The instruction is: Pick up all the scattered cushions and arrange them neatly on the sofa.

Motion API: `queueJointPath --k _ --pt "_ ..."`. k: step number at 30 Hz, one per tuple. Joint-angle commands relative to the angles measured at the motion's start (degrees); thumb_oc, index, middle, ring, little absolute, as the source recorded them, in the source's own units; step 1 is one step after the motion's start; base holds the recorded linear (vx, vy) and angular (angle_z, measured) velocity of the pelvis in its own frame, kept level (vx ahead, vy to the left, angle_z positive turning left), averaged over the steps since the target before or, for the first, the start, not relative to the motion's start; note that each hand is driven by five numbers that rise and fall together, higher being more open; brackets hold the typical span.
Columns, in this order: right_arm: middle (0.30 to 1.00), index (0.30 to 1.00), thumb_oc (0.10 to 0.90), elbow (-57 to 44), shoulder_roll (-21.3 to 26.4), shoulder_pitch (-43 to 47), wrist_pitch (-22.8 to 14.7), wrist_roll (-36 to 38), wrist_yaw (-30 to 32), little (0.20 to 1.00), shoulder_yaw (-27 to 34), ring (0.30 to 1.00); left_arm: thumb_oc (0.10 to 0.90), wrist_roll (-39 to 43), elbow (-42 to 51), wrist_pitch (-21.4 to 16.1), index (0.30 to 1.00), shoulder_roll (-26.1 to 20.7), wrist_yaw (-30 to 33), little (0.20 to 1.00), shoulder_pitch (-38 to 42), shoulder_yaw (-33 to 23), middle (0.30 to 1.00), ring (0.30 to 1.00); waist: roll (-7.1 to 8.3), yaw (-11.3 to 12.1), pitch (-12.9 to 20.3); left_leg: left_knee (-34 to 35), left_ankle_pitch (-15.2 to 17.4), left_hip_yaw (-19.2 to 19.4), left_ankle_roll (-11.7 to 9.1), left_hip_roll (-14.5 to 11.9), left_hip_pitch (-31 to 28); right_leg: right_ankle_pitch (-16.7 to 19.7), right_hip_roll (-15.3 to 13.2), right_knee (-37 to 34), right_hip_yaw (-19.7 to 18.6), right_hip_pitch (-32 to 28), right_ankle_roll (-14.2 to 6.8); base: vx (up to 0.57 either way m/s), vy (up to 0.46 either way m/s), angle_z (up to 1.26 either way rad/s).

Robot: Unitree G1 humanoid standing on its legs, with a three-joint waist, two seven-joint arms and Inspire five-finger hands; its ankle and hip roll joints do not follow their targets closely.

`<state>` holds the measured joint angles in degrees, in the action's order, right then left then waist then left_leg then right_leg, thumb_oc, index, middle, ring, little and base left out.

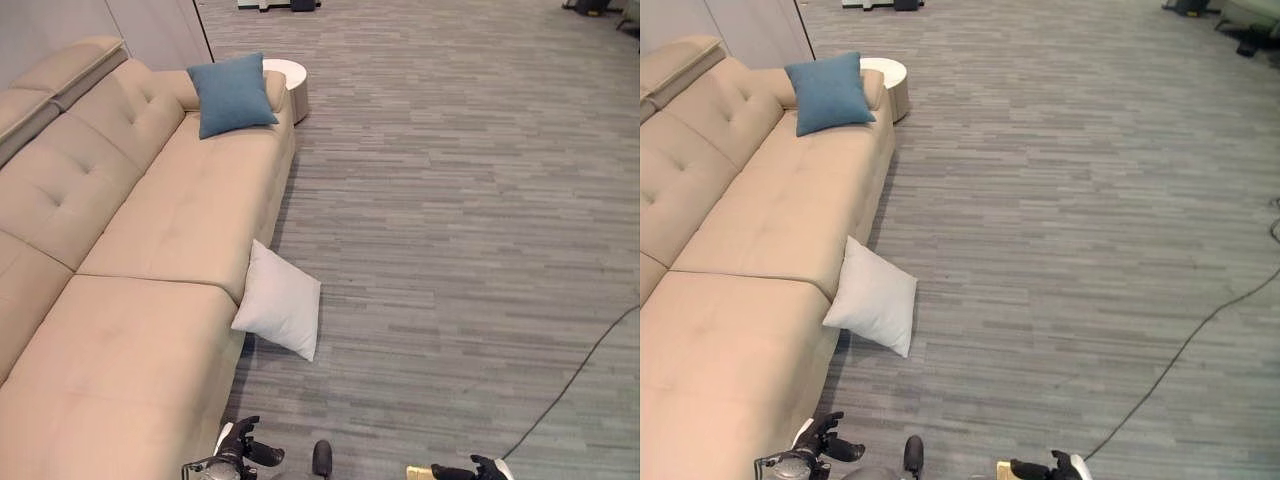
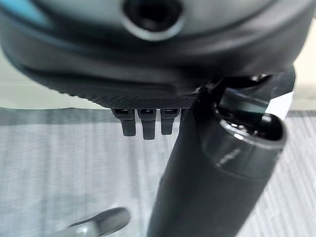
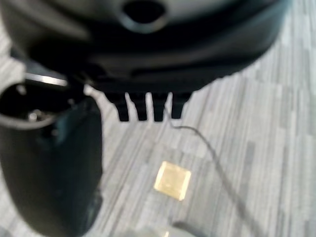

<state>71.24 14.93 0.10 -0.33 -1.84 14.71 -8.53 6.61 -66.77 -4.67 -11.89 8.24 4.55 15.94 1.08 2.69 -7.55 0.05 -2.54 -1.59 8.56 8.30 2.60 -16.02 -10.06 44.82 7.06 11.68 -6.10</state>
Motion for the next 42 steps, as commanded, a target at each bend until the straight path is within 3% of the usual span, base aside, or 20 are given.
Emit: queueJointPath --k 1,2,4,7,13,16,18,19,20,22,24,26,28,32,35,38,39,40,41,42 --pt "0.900 0.900 0.800 -2.10 3.44 1.21 -1.59 -0.42 1.51 0.900 0.08 0.900 0.800 -1.66 1.17 -0.83 0.900 -0.10 1.05 0.900 -1.31 -1.40 0.900 0.900 -3.22 0.48 -0.55 -5.60 6.71 -1.50 -2.99 -3.17 1.20 13.92 1.10 -14.39 3.85 -2.65 0.30 0.32 -0.101 0.28" --pt "0.900 0.900 0.800 -2.10 3.51 1.57 -1.69 -0.38 1.24 0.900 -0.33 0.900 0.800 -2.23 0.45 -0.89 0.900 -0.22 1.18 0.900 -1.11 -1.38 0.900 0.900 -3.00 -0.38 -0.74 -4.41 7.75 -2.31 -3.56 -3.11 -1.30 12.93 2.51 -21.48 3.92 -1.26 0.63 0.33 -0.118 0.38" --pt "0.900 0.900 0.800 -2.19 3.59 1.73 -1.67 -0.39 1.01 0.900 -0.78 0.900 0.800 -2.75 -0.22 -0.96 0.900 -0.17 1.36 0.900 -0.95 -1.59 0.900 0.900 -2.09 -1.35 -0.86 -3.71 9.11 -3.89 -4.21 -2.45 -3.60 14.98 3.94 -30.10 2.54 1.26 -0.17 0.37 -0.157 0.30" --pt "0.900 0.900 0.800 -2.02 3.67 1.44 -1.30 -0.53 1.05 0.900 -1.12 0.900 0.800 -3.55 -1.48 -1.26 0.900 0.17 1.71 0.900 -1.10 -1.82 0.900 0.900 -1.48 -2.69 -1.08 -2.80 11.23 -6.42 -5.37 -2.31 -7.15 18.76 5.93 -38.00 -0.36 4.05 -1.52 0.27 -0.128 0.28" --pt "0.900 0.900 0.800 -1.59 3.64 0.78 -1.68 -0.50 0.86 0.900 -1.22 0.900 0.800 -3.72 -2.88 -1.21 0.900 1.05 2.02 0.900 -2.02 -2.07 0.900 0.900 -1.05 -2.97 0.51 -3.68 13.38 -7.58 -7.17 -4.12 -9.34 19.00 5.56 -38.22 0.74 0.97 -0.41 0.30 -0.225 0.42" --pt "0.900 0.900 0.800 -1.76 3.79 0.89 -2.48 0.51 0.86 0.900 -0.93 0.900 0.800 -3.68 -2.71 -0.96 0.900 1.41 1.46 0.900 -2.00 -1.29 0.900 0.900 -1.40 -2.75 0.48 -12.63 9.06 -7.48 -10.57 -6.57 -6.54 15.98 6.89 -37.60 1.05 -2.85 1.76 0.21 -0.258 0.25" --pt "0.900 0.900 0.800 -1.76 3.76 0.91 -2.48 0.50 0.86 0.900 -0.93 0.900 0.800 -3.68 -2.71 -0.95 0.900 1.37 1.46 0.900 -1.98 -1.29 0.900 0.900 -1.24 -2.89 0.66 -12.56 8.82 -7.60 -10.54 -6.38 -6.27 16.10 6.69 -37.69 1.13 -2.65 1.72 0.06 -0.110 0.13" --pt "0.900 0.900 0.800 -2.32 4.30 1.20 -2.67 1.37 1.18 0.900 -0.65 0.900 0.800 -2.81 -1.32 -0.76 0.900 1.41 1.27 0.900 -1.72 -0.81 0.900 0.900 -0.63 -2.26 -0.61 -22.51 4.10 -6.77 -11.10 -6.92 -0.94 14.99 6.67 -38.17 0.72 -4.84 3.09 0.12 -0.281 0.04" --pt "0.900 0.900 0.800 -2.56 4.76 1.24 -2.63 1.80 1.41 0.900 -0.58 0.900 0.800 -2.21 -0.11 -0.57 0.900 1.49 1.14 0.900 -1.76 -0.54 0.900 0.900 0.08 -1.70 -1.67 -30.66 2.59 -5.16 -10.78 -7.03 3.43 14.21 6.65 -38.75 0.48 -6.50 4.24 0.16 -0.344 0.04" --pt "0.900 0.900 0.800 -2.23 5.20 1.21 -2.16 1.84 1.53 0.900 -0.61 0.900 0.800 -1.97 0.73 -0.66 0.900 1.63 1.17 0.900 -1.56 -0.14 0.900 0.900 0.55 -1.11 -2.20 -32.91 3.71 -2.87 -10.22 -7.60 6.73 13.32 6.40 -39.48 0.79 -8.03 4.84 0.14 -0.190 0.01" --pt "0.900 0.900 0.800 -2.16 5.54 0.93 -2.07 1.74 1.61 0.900 -0.76 0.900 0.800 -1.95 0.77 -0.63 0.900 1.90 1.26 0.900 -1.60 0.02 0.900 0.900 0.45 -0.21 -2.25 -28.07 7.37 -1.18 -9.47 -6.55 7.95 12.58 6.52 -40.49 1.50 -9.81 4.47 0.17 -0.085 0.12" --pt "0.900 0.900 0.800 -2.14 5.67 0.81 -2.11 1.67 1.49 0.900 -0.76 0.900 0.800 -2.07 0.59 -0.66 0.900 1.97 1.25 0.900 -1.63 -0.06 0.900 0.900 0.60 -0.09 -1.90 -24.84 8.30 -0.76 -9.23 -5.67 8.09 12.32 6.41 -40.94 1.76 -10.18 4.23 0.18 -0.049 0.20" --pt "0.900 0.900 0.800 -1.93 5.73 0.50 -2.08 1.55 1.59 0.900 -0.59 0.900 0.800 -2.72 -0.15 -0.96 0.900 2.00 1.18 0.900 -1.89 -0.51 0.900 0.900 -0.43 0.57 -1.25 -14.47 5.58 2.02 -9.54 -4.25 10.35 10.82 7.89 -41.89 2.88 -12.36 4.04 0.25 -0.065 0.17" --pt "0.900 0.900 0.800 -2.08 5.36 -0.03 -1.63 1.18 1.70 0.900 -0.51 0.900 0.800 -2.92 -0.77 -1.19 0.900 1.98 1.20 0.900 -2.82 -1.41 0.900 0.900 -1.82 1.74 -1.07 -9.00 0.99 6.35 -9.78 -4.62 11.52 8.44 10.03 -41.61 2.19 -15.32 4.59 0.17 -0.020 0.31" --pt "0.900 0.900 0.800 -2.01 5.03 -0.04 -1.61 0.21 1.46 0.900 -0.86 0.900 0.800 -2.57 -1.87 -0.96 0.900 1.95 1.26 0.900 -3.78 -2.51 0.900 0.900 -1.93 2.80 0.26 -7.53 1.90 4.33 -8.67 -3.34 9.04 7.45 9.81 -40.47 1.94 -16.41 3.97 0.28 0.051 -0.10" --pt "0.900 0.900 0.800 -1.28 4.77 -0.46 -1.43 -0.95 1.13 0.900 -0.56 0.900 0.800 -2.49 -2.70 -0.99 0.900 1.65 1.36 0.900 -4.31 -3.13 0.900 0.900 -1.96 3.09 2.05 -5.64 3.13 3.71 -6.83 -3.06 5.45 7.06 7.63 -34.55 3.57 -15.79 2.38 0.20 0.085 -0.34" --pt "0.900 0.900 0.800 -0.93 4.86 -0.54 -1.34 -1.45 0.98 0.900 -0.46 0.900 0.800 -2.41 -2.72 -0.99 0.900 1.57 1.28 0.900 -4.47 -3.16 0.900 0.900 -2.13 3.26 2.49 -4.81 3.64 3.34 -5.91 -2.60 3.99 8.39 6.29 -30.48 4.26 -14.81 1.32 0.22 0.168 -0.11" --pt "0.900 0.900 0.800 -0.80 4.93 -0.24 -1.13 -1.59 0.79 0.900 -0.48 0.900 0.800 -1.87 -1.85 -0.94 0.900 0.96 1.37 0.900 -4.38 -3.13 0.900 0.900 -2.27 2.70 1.73 -3.68 3.83 1.69 -4.39 -1.92 1.41 14.10 3.81 -19.11 4.19 -10.47 -0.90 0.14 0.129 0.05" --pt "0.900 0.900 0.800 -0.79 4.95 -0.22 -1.13 -1.59 0.79 0.900 -0.48 0.900 0.800 -1.87 -1.85 -0.94 0.900 0.98 1.37 0.900 -4.36 -3.14 0.900 0.900 -2.37 2.70 1.92 -3.65 3.73 1.66 -4.40 -2.03 1.63 14.30 3.93 -19.29 4.22 -10.30 -0.87 0.13 0.088 0.22" --pt "0.900 0.900 0.800 -0.68 4.67 0.20 -1.16 -1.07 0.83 0.900 -0.44 0.900 0.800 -1.85 -1.22 -1.00 0.900 0.24 1.35 0.900 -4.00 -2.65 0.900 0.900 -2.93 1.83 0.93 -3.12 3.91 -1.01 -3.81 -2.05 -0.21 15.72 3.38 -12.54 2.56 -6.72 -1.01 0.08 0.000 0.65"
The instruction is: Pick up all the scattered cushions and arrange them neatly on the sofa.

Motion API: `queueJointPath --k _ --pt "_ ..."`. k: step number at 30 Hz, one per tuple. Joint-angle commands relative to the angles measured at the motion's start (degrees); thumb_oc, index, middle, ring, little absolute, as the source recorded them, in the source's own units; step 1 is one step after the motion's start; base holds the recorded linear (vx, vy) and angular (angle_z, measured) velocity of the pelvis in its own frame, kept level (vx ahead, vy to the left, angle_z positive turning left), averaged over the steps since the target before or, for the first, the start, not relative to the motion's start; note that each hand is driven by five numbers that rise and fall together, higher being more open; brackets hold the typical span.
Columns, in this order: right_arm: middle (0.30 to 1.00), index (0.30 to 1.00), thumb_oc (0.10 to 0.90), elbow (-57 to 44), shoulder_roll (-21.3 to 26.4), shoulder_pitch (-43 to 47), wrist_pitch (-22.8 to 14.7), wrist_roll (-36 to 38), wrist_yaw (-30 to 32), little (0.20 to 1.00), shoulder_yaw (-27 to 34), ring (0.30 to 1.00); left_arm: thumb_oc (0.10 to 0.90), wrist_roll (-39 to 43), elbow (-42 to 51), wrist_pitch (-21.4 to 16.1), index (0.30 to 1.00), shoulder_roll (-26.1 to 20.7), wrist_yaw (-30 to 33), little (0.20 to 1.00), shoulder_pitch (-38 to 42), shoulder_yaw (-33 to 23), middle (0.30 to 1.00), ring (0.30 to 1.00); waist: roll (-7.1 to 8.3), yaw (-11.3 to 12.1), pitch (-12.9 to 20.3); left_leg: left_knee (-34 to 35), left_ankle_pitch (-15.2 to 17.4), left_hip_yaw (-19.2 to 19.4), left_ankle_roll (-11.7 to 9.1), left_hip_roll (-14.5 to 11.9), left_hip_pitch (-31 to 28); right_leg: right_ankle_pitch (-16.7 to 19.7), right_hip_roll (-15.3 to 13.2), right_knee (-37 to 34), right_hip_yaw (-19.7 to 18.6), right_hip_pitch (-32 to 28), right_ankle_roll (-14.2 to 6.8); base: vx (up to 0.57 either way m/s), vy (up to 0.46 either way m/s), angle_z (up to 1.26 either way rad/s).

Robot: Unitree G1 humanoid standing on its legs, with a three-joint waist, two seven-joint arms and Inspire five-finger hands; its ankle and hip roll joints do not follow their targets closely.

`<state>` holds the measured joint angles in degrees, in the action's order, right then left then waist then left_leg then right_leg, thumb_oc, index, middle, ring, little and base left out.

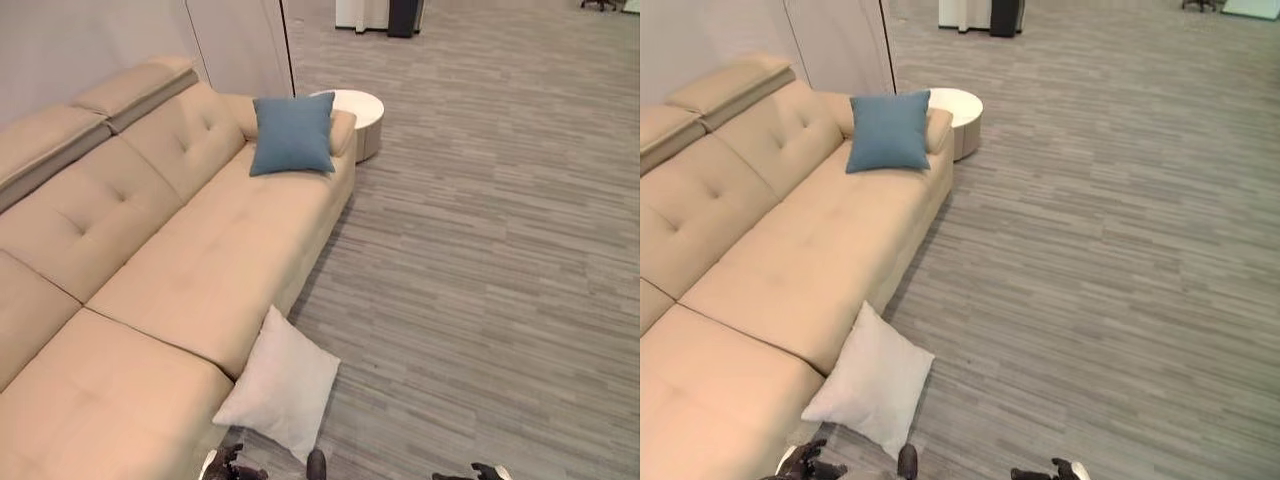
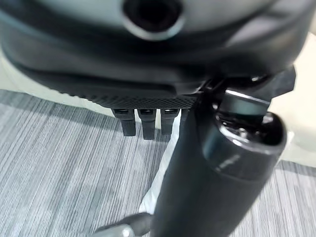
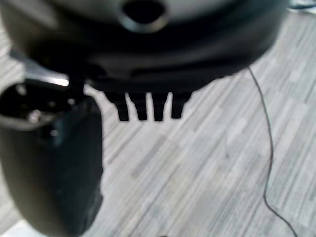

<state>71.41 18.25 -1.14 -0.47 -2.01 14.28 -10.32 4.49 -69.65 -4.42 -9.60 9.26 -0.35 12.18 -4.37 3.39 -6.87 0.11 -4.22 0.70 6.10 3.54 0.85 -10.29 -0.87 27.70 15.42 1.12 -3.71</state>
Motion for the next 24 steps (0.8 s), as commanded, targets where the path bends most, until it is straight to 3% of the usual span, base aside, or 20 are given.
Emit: queueJointPath --k 1,4,5,7,9,10,14,16,17,20,22,24 --pt "0.900 0.900 0.800 -0.80 1.18 1.54 -1.19 -0.62 1.31 0.900 1.36 0.900 0.800 0.35 1.77 -1.30 0.900 -2.24 0.39 0.900 1.05 1.18 0.900 0.900 2.37 0.91 0.15 -3.23 5.87 -4.32 -1.36 2.55 0.89 9.16 -5.76 5.39 -6.44 5.06 -2.69 0.08 0.000 0.97" --pt "0.900 0.900 0.800 -0.70 0.98 1.88 -1.56 -0.01 1.18 0.900 1.18 0.900 0.800 0.68 2.23 -1.58 0.900 -2.55 0.60 0.900 1.46 1.19 0.900 0.900 2.28 0.53 0.15 -3.58 6.61 -6.98 -1.62 2.40 0.24 8.12 -5.09 1.65 -8.79 6.90 -1.78 0.13 -0.122 1.27" --pt "0.900 0.900 0.800 -0.92 0.75 2.40 -1.64 0.52 1.06 0.900 0.97 0.900 0.800 0.41 2.07 -1.76 0.900 -2.65 0.63 0.900 2.05 1.38 0.900 0.900 2.58 0.16 -0.29 -3.89 7.70 -9.40 -2.22 2.47 -0.66 6.99 -4.47 -4.69 -12.11 7.95 -1.67 0.17 -0.181 0.93" --pt "0.900 0.900 0.800 -1.34 0.57 2.54 -1.64 1.23 1.05 0.900 0.84 0.900 0.800 -0.48 1.36 -1.97 0.900 -2.46 0.99 0.900 2.37 1.76 0.900 0.900 3.17 -0.94 -0.39 -3.81 8.49 -13.39 -2.87 3.32 -1.38 8.91 -2.40 -13.14 -19.47 10.08 -2.68 0.24 -0.216 0.82" --pt "0.900 0.900 0.800 -1.62 0.16 2.51 -1.53 2.00 1.05 0.900 0.52 0.900 0.800 -1.22 0.67 -1.96 0.900 -2.29 1.36 0.900 3.13 2.46 0.900 0.900 3.72 -1.86 -0.36 -3.18 8.60 -17.69 -3.61 4.43 -2.12 11.06 0.47 -16.85 -26.79 11.94 -3.98 0.21 -0.175 0.99" --pt "0.900 0.900 0.800 -1.78 0.08 2.52 -1.52 2.22 1.00 0.900 0.39 0.900 0.800 -1.48 0.38 -2.03 0.900 -2.27 1.44 0.900 3.37 2.75 0.900 0.900 3.88 -2.05 -0.52 -3.16 8.63 -19.11 -4.01 4.59 -2.35 11.69 0.81 -17.68 -27.82 12.23 -4.37 0.19 -0.205 1.26" --pt "0.900 0.900 0.800 -1.43 -0.20 2.37 -1.75 1.30 0.57 0.900 0.19 0.900 0.800 -1.67 -1.22 -1.94 0.900 -2.07 1.24 0.900 3.84 2.91 0.900 0.900 4.72 -2.17 -0.10 -3.30 9.38 -21.33 -5.77 3.41 -2.93 12.33 -2.77 -21.04 -21.68 9.39 -3.85 0.14 -0.247 0.97" --pt "0.900 0.900 0.800 -1.55 -0.37 2.60 -2.13 1.45 0.70 0.900 0.19 0.900 0.800 -1.37 -1.28 -1.81 0.900 -2.06 1.35 0.900 4.00 2.77 0.900 0.900 4.89 -2.22 0.08 -3.33 9.07 -22.18 -6.63 2.41 -2.69 11.75 -2.35 -20.63 -21.21 8.59 -3.31 0.09 -0.259 0.93" --pt "0.900 0.900 0.800 -1.89 -0.34 2.74 -2.55 1.70 0.79 0.900 0.37 0.900 0.800 -1.25 -0.92 -1.86 0.900 -1.94 1.20 0.900 4.41 3.05 0.900 0.900 5.12 -2.05 0.48 -3.84 8.95 -22.36 -7.98 0.79 -1.41 11.06 -2.54 -21.75 -18.66 6.92 -2.67 0.06 -0.297 0.88" --pt "0.900 0.900 0.800 -2.77 0.20 3.69 -3.06 2.00 1.19 0.900 0.12 0.900 0.800 -0.70 -0.53 -1.75 0.900 -1.58 1.47 0.900 5.06 3.56 0.900 0.900 5.74 -2.40 0.24 -5.91 8.30 -21.00 -9.06 -0.76 2.05 10.45 -2.79 -23.83 -15.32 4.89 -1.57 0.01 -0.280 0.96" --pt "0.900 0.900 0.800 -2.81 0.80 3.94 -3.03 1.85 1.44 0.900 -0.15 0.900 0.800 -0.12 0.10 -1.73 0.900 -1.36 1.56 0.900 5.31 3.59 0.900 0.900 5.96 -2.36 -0.69 -8.38 8.71 -16.80 -9.10 -1.54 4.15 10.03 -3.17 -24.89 -12.99 3.44 -0.86 -0.04 -0.148 0.92" --pt "0.900 0.900 0.800 -2.80 0.78 3.96 -3.03 1.85 1.44 0.900 -0.15 0.900 0.800 -0.12 0.10 -1.73 0.900 -1.37 1.56 0.900 5.32 3.59 0.900 0.900 6.04 -2.49 -0.50 -8.30 8.50 -16.91 -9.09 -1.42 4.40 10.12 -3.29 -24.96 -12.89 3.64 -0.90 -0.04 -0.082 0.81"
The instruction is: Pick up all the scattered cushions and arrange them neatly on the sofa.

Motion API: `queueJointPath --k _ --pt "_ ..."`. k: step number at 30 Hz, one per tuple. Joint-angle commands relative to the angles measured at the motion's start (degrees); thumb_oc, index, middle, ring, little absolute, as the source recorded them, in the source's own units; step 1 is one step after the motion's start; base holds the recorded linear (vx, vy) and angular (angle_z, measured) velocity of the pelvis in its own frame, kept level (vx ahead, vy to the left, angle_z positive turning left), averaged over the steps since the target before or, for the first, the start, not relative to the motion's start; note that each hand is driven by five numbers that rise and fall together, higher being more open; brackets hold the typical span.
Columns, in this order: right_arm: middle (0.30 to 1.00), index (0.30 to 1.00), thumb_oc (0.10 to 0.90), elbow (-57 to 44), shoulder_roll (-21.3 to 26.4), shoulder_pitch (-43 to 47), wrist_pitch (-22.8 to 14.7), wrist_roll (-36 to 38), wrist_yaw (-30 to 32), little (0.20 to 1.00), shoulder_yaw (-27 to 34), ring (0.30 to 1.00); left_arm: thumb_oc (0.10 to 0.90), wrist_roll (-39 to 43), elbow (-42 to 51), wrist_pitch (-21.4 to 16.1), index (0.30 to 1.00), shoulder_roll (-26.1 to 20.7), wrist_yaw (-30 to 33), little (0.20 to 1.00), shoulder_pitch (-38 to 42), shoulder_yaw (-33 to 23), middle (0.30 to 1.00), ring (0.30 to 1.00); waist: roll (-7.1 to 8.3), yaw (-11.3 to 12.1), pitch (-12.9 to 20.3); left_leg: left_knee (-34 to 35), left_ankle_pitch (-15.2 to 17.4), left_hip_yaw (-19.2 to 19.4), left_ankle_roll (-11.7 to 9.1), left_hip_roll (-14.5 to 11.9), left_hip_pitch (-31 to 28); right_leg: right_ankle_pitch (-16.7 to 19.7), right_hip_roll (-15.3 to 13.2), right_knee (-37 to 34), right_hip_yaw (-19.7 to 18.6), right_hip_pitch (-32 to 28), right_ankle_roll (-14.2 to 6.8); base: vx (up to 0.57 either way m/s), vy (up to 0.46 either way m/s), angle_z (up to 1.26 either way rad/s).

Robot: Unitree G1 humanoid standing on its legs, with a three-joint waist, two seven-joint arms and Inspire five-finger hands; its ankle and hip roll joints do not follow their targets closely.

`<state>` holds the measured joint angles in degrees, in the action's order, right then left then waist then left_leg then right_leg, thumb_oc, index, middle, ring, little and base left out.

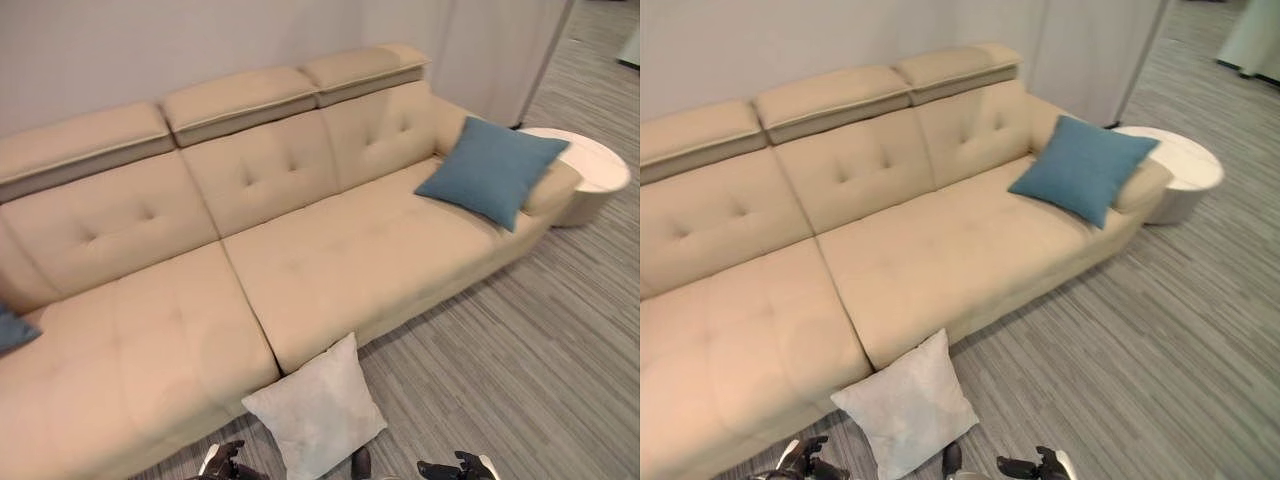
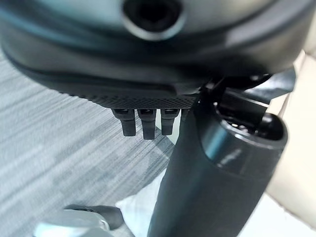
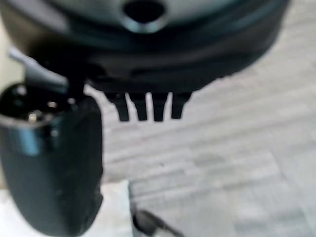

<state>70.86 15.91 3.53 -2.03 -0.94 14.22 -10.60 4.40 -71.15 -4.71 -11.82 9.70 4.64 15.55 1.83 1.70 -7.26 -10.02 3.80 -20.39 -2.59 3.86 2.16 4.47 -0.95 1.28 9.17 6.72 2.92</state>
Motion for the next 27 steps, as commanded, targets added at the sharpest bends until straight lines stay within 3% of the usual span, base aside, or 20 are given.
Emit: queueJointPath --k 1,6,9,14,18,19,20,21,22,25,27 --pt "0.900 0.900 0.800 -1.91 3.66 -1.03 -1.22 0.98 1.35 0.900 0.32 0.900 0.800 -0.43 2.12 -1.37 0.900 1.15 0.60 0.900 -0.20 0.50 0.900 0.900 0.33 -1.22 -0.50 0.28 1.15 13.97 0.58 -3.24 4.20 -4.93 -3.72 -0.23 -3.36 -3.69 -7.13 -0.08 -0.132 0.77" --pt "0.900 0.900 0.800 -1.47 3.09 -2.58 -1.41 1.90 1.34 0.900 1.66 0.900 0.800 -1.07 2.37 -1.25 0.900 1.39 0.39 0.900 -0.98 0.58 0.900 0.900 0.31 -2.40 -0.45 0.90 1.23 28.81 1.56 -6.51 3.69 -6.03 -4.70 -0.97 3.57 -5.67 -6.96 -0.04 -0.047 0.89" --pt "0.900 0.900 0.800 -1.44 2.27 -3.09 -1.47 3.07 1.30 0.900 2.54 0.900 0.800 -0.97 2.73 -0.99 0.900 1.05 0.16 0.900 -0.64 0.35 0.900 0.900 0.36 -2.80 -0.14 1.17 0.51 33.28 1.32 -7.08 4.17 -6.05 -5.31 -1.56 7.37 -6.50 -6.94 0.02 0.016 1.02" --pt "0.900 0.900 0.800 -1.04 0.62 -2.43 -1.70 2.32 0.99 0.900 1.43 0.900 0.800 -0.63 1.25 -0.79 0.900 -0.10 0.12 0.900 -1.65 -1.61 0.900 0.900 1.47 -1.04 0.78 7.41 0.15 30.05 2.26 -4.63 1.65 -5.75 -5.31 -2.76 8.93 -7.92 -8.23 0.12 0.138 0.65" --pt "0.900 0.900 0.800 -2.00 0.63 -1.26 -1.61 1.48 0.62 0.900 0.58 0.900 0.800 0.10 1.05 -0.98 0.900 -0.92 0.33 0.900 -1.56 -2.52 0.900 0.900 1.21 -0.30 -0.46 7.94 0.75 29.52 3.73 -4.04 1.36 -6.98 -7.25 5.31 8.15 -4.55 -8.93 -0.02 0.162 -0.03" --pt "0.900 0.900 0.800 -2.91 0.67 -0.08 -1.54 1.39 0.77 0.900 -0.01 0.900 0.800 0.58 1.63 -1.32 0.900 -1.78 0.75 0.900 -0.63 -2.40 0.900 0.900 0.89 -0.76 -2.31 7.36 0.59 28.57 4.33 -4.04 2.25 -5.90 -8.09 11.58 5.55 0.32 -10.09 -0.11 0.056 -0.11" --pt "0.900 0.900 0.800 -3.18 0.73 0.21 -1.67 1.69 0.89 0.900 -0.06 0.900 0.800 0.74 2.14 -1.60 0.900 -2.18 1.00 0.900 -0.07 -2.13 0.900 0.900 0.73 -1.27 -2.82 7.04 0.51 27.60 4.48 -3.85 2.98 -5.90 -7.09 12.88 2.19 2.31 -10.26 -0.11 0.055 0.03" --pt "0.900 0.900 0.800 -3.18 0.73 0.22 -1.67 1.70 0.89 0.900 -0.06 0.900 0.800 0.74 2.14 -1.60 0.900 -2.18 1.00 0.900 -0.06 -2.13 0.900 0.900 0.74 -1.24 -2.78 7.01 0.53 27.63 4.49 -3.85 3.03 -5.93 -7.10 12.95 2.15 2.40 -10.26 -0.03 -0.010 0.31" --pt "0.900 0.900 0.800 -3.10 0.93 0.41 -1.75 2.38 0.86 0.900 -0.21 0.900 0.800 0.81 3.05 -1.94 0.900 -2.46 1.29 0.900 1.11 -1.29 0.900 0.900 0.84 -2.34 -3.37 6.78 0.30 25.85 4.27 -3.07 3.76 -6.11 -4.64 10.96 -4.15 3.88 -9.81 -0.01 -0.036 0.48" --pt "0.900 0.900 0.800 -2.61 1.37 0.68 -1.80 3.27 1.24 0.900 0.10 0.900 0.800 1.40 3.86 -2.46 0.900 -2.45 1.59 0.900 2.98 -0.58 0.900 0.900 1.24 -2.44 -3.38 6.03 -0.11 24.58 3.57 -2.47 6.15 -6.06 -4.52 7.01 -5.39 3.05 -9.03 -0.04 -0.086 0.79" --pt "0.900 0.900 0.800 -3.42 1.94 2.15 -2.47 5.13 2.29 0.900 0.56 0.900 0.800 4.24 6.42 -3.29 0.900 -3.00 2.33 0.900 5.56 -0.13 0.900 0.900 1.13 -2.75 -4.99 4.52 -1.41 23.42 2.38 -2.81 11.57 -5.76 -3.96 6.99 -5.12 6.62 -8.14 -0.19 -0.195 0.17"
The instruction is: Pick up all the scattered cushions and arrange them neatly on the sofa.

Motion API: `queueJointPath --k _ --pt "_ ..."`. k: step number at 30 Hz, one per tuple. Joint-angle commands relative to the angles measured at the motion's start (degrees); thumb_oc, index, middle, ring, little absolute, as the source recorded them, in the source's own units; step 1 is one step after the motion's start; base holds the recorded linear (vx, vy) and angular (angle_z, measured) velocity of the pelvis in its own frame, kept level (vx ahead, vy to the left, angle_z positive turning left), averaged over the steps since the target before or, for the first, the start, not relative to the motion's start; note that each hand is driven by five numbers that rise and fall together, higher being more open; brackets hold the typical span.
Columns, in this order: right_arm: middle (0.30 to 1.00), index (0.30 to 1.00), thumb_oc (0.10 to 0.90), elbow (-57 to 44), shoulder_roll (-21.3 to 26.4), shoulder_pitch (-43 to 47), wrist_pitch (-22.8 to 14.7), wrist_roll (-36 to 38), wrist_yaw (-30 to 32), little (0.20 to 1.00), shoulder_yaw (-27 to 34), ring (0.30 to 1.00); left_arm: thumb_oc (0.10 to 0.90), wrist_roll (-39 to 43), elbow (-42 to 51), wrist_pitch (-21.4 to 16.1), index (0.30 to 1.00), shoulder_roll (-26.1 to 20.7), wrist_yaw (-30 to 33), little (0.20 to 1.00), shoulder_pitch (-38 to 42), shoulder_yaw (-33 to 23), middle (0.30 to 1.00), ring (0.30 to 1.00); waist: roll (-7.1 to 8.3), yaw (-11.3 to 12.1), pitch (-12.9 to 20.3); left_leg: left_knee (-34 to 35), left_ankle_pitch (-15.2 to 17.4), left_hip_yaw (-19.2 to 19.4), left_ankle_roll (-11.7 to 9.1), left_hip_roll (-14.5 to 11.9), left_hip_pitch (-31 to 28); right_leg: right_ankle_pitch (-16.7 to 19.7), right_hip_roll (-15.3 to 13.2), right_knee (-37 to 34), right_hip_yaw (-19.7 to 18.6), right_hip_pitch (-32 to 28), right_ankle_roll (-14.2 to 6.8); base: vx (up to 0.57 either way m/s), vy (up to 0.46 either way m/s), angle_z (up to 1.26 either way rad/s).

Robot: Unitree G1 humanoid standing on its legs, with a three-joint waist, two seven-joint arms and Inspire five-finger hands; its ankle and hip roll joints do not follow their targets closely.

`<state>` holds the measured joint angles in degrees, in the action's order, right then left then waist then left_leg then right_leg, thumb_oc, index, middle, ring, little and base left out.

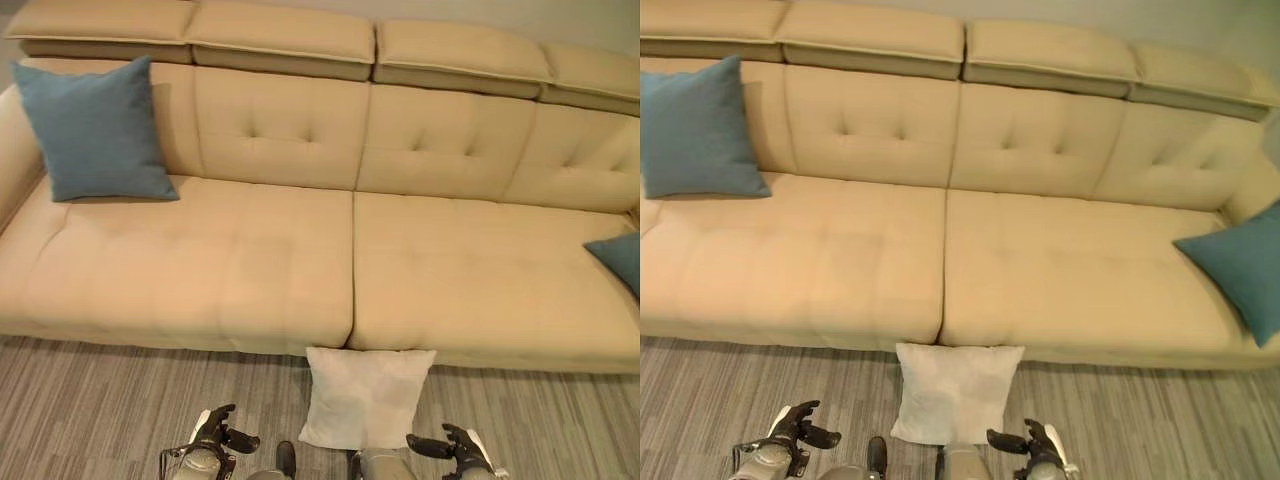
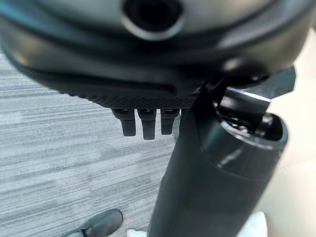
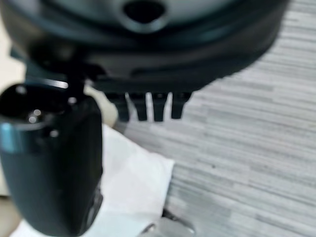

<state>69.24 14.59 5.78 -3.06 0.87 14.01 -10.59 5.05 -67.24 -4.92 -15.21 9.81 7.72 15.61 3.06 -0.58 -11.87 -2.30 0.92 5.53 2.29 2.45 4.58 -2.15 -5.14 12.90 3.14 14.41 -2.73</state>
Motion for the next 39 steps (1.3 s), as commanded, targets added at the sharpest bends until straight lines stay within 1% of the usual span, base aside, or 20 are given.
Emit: queueJointPath --k 1,4,5,7,8,9,11,12,13,14,15,17,18,19,21,23,25,27,31,39 --pt "0.900 0.900 0.800 -2.16 3.58 0.76 -1.65 3.98 2.90 0.900 0.73 0.900 0.800 4.83 3.68 -3.53 0.900 0.25 2.59 0.900 3.49 -0.12 0.900 0.900 -0.43 -0.57 -0.91 -4.18 1.13 -2.83 -2.92 -1.48 11.48 0.87 0.00 -4.17 1.65 0.91 -2.13 -0.23 -0.202 0.25" --pt "0.900 0.900 0.800 -4.06 4.69 2.51 -2.09 5.58 4.23 0.900 1.28 0.900 0.800 6.95 6.04 -4.20 0.900 -0.32 3.85 0.900 5.60 0.19 0.900 0.900 -1.59 -0.94 -2.59 -6.27 0.20 -3.62 -3.67 -1.50 16.50 0.52 -0.01 -1.95 3.43 5.95 -1.15 -0.17 -0.149 0.49" --pt "0.900 0.900 0.800 -5.93 5.59 3.54 -2.28 6.10 5.12 0.900 1.44 0.900 0.800 7.97 7.14 -4.58 0.900 -0.85 4.70 0.900 6.55 0.13 0.900 0.900 -2.24 -1.22 -3.07 -6.83 -0.67 -3.64 -4.14 -1.85 19.33 0.53 0.06 -1.16 4.23 8.93 -0.66 -0.14 -0.137 0.13" --pt "0.900 0.900 0.800 -7.16 6.29 4.76 -2.57 6.62 6.23 0.900 1.31 0.900 0.800 9.18 8.20 -5.11 0.900 -1.25 5.77 0.900 7.41 -0.03 0.900 0.900 -2.92 -1.23 -3.48 -6.61 -1.46 -3.58 -4.50 -2.36 21.08 0.59 0.16 -0.71 4.53 11.39 -0.44 -0.09 -0.099 0.01" --pt "0.900 0.900 0.800 -7.16 6.29 4.76 -2.57 6.62 6.23 0.900 1.31 0.900 0.800 9.18 8.20 -5.11 0.900 -1.25 5.77 0.900 7.42 -0.03 0.900 0.900 -2.92 -1.23 -3.44 -6.62 -1.46 -3.58 -4.50 -2.36 21.13 0.59 0.15 -0.69 4.53 11.45 -0.44 0.01 -0.088 -0.05" --pt "0.900 0.900 0.800 -7.91 7.16 6.20 -2.66 7.17 7.08 0.900 1.28 0.900 0.800 10.89 9.19 -5.59 0.900 -1.30 6.23 0.900 8.31 -0.18 0.900 0.900 -3.61 -1.29 -3.91 -6.36 -0.72 -3.63 -5.14 -2.90 22.13 -0.89 0.43 0.29 4.23 13.40 -0.64 0.00 -0.091 -0.05" --pt "0.900 0.900 0.800 -7.51 7.80 8.56 -2.79 7.91 7.91 0.900 0.86 0.900 0.800 12.20 9.41 -6.11 0.900 -1.49 6.96 0.900 10.02 -0.12 0.900 0.900 -4.25 -1.33 -4.62 -6.63 -1.25 -3.34 -5.33 -3.09 24.57 -0.81 0.47 1.41 4.17 16.52 -0.62 -0.04 -0.087 -0.02" --pt "0.900 0.900 0.800 -7.48 7.81 8.61 -2.80 7.92 7.91 0.900 0.85 0.900 0.800 12.20 9.39 -6.12 0.900 -1.48 6.95 0.900 10.06 -0.13 0.900 0.900 -4.26 -1.33 -4.58 -6.67 -1.24 -3.34 -5.33 -3.09 24.66 -0.82 0.46 1.46 4.16 16.62 -0.62 -0.09 -0.057 -0.09" --pt "0.900 0.900 0.800 -7.34 8.49 11.27 -2.73 8.52 8.68 0.900 0.40 0.900 0.800 13.56 9.73 -6.41 0.900 -1.50 7.47 0.900 12.19 0.13 0.900 0.900 -4.85 -1.60 -5.36 -8.05 -1.34 -2.85 -5.41 -3.39 27.91 -1.15 0.41 3.06 3.82 20.09 -0.45 -0.09 -0.044 -0.09" --pt "0.900 0.900 0.800 -7.54 9.00 12.63 -2.98 8.73 9.16 0.900 0.24 0.900 0.800 14.21 9.89 -6.63 0.900 -1.60 7.96 0.900 13.35 0.06 0.900 0.900 -5.20 -1.74 -5.85 -9.16 -1.17 -2.61 -5.40 -3.49 29.80 -1.37 0.28 4.14 3.72 22.01 -0.41 -0.09 -0.044 -0.08" --pt "0.900 0.900 0.800 -7.51 9.01 12.68 -2.98 8.73 9.16 0.900 0.23 0.900 0.800 14.21 9.86 -6.64 0.900 -1.60 7.96 0.900 13.40 0.05 0.900 0.900 -5.21 -1.75 -5.77 -9.27 -1.13 -2.61 -5.40 -3.49 29.98 -1.40 0.27 4.23 3.71 22.18 -0.41 -0.06 -0.017 -0.07" --pt "0.900 0.900 0.800 -8.32 10.11 15.55 -3.01 9.20 10.28 0.900 -0.15 0.900 0.800 15.73 10.86 -6.94 0.900 -1.92 8.58 0.900 15.47 0.27 0.900 0.900 -5.86 -1.99 -6.73 -11.96 -0.81 -2.31 -5.34 -4.03 34.14 -1.87 0.04 7.02 3.07 26.29 -0.19 -0.09 -0.014 -0.10" --pt "0.900 0.900 0.800 -8.94 10.98 18.07 -3.06 9.28 11.22 0.900 -0.61 0.900 0.800 16.76 11.82 -7.17 0.900 -2.01 9.43 0.900 17.07 0.19 0.900 0.900 -6.30 -2.12 -7.08 -14.12 -0.30 -2.33 -5.12 -4.48 37.46 -2.40 -0.08 8.67 2.54 29.24 -0.11 -0.09 -0.017 -0.07" --pt "0.900 0.900 0.800 -9.14 11.21 19.47 -3.07 9.34 11.69 0.900 -0.96 0.900 0.800 17.21 12.22 -7.23 0.900 -2.14 9.73 0.900 18.14 0.29 0.900 0.900 -6.52 -2.19 -7.62 -15.37 -0.08 -2.17 -5.02 -4.64 39.15 -2.55 -0.13 10.28 2.34 31.11 -0.06 -0.06 -0.007 -0.05" --pt "0.900 0.900 0.800 -9.66 11.74 21.07 -3.42 9.51 12.31 0.900 -1.04 0.900 0.800 17.69 12.85 -7.50 0.900 -2.42 10.29 0.900 19.09 0.34 0.900 0.900 -6.80 -2.26 -8.00 -16.48 0.24 -2.10 -4.89 -4.83 40.74 -2.76 -0.26 11.49 1.99 32.84 -0.04 -0.03 -0.005 -0.06" --pt "0.900 0.900 0.800 -11.11 13.29 25.82 -3.90 9.78 14.02 0.900 -2.25 0.900 0.800 18.59 14.91 -7.87 0.900 -2.98 11.76 0.900 22.63 0.86 0.900 0.900 -7.22 -2.58 -9.14 -19.63 0.71 -2.35 -4.67 -4.99 46.39 -3.42 -0.43 14.79 1.16 38.38 0.07 -0.02 -0.018 -0.05" --pt "0.900 0.900 0.800 -11.27 13.66 26.72 -3.94 9.74 14.32 0.900 -2.32 0.900 0.800 18.55 15.52 -7.85 0.900 -3.01 12.03 0.900 23.39 1.01 0.900 0.900 -7.31 -2.63 -9.27 -19.77 0.71 -2.51 -4.63 -4.90 47.41 -3.55 -0.51 15.39 1.20 39.48 0.06 0.00 0.000 0.00" --pt "0.900 0.900 0.800 -11.39 14.28 29.90 -4.32 10.38 15.26 0.900 -2.77 0.900 0.800 19.09 16.48 -8.13 0.900 -3.17 12.57 0.900 26.05 1.87 0.900 0.900 -7.60 -2.92 -10.32 -19.84 0.48 -2.57 -4.62 -4.80 50.11 -3.44 -0.66 16.34 0.78 42.47 -0.05 0.00 -0.006 0.09" --pt "0.900 0.900 0.800 -11.23 14.50 33.26 -4.69 11.55 16.07 0.900 -3.24 0.900 0.800 18.80 17.59 -8.18 0.900 -3.37 13.28 0.900 29.10 3.02 0.900 0.900 -7.92 -3.10 -11.15 -19.09 -0.22 -2.50 -4.83 -4.60 52.69 -3.14 -0.72 16.36 0.68 45.28 -0.32 0.00 -0.008 0.04" --pt "0.900 0.900 0.800 -11.12 13.05 36.75 -5.90 14.28 16.74 0.900 -3.32 0.900 0.800 18.49 18.38 -8.43 0.900 -2.19 13.96 0.900 32.66 4.90 0.900 0.900 -8.08 -2.58 -11.65 -16.11 -1.81 -2.55 -4.78 -4.00 55.00 -2.26 -0.99 16.10 0.60 48.67 -1.32 0.00 0.009 0.00"
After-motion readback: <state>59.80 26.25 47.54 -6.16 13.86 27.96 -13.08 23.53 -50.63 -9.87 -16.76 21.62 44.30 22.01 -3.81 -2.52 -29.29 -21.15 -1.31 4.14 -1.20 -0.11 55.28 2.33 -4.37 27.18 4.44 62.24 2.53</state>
